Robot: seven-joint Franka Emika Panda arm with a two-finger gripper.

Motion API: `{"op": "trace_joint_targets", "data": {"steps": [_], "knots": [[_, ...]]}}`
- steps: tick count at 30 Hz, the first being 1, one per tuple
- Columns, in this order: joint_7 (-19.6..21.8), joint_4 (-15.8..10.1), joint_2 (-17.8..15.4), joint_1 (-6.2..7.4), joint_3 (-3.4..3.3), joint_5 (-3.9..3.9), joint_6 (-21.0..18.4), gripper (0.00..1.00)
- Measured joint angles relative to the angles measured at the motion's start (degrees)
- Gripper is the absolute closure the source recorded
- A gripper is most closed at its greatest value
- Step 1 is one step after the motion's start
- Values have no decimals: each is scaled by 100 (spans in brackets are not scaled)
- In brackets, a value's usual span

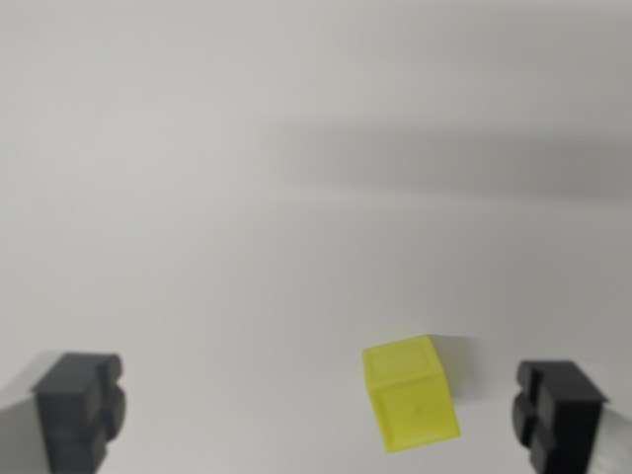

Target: Pick yellow cube

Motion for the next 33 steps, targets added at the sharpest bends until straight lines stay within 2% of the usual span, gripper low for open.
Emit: {"op": "trace_joint_targets", "data": {"steps": [33], "knots": [[-1032,-1355,65,-378,0,2,1319,0]]}}
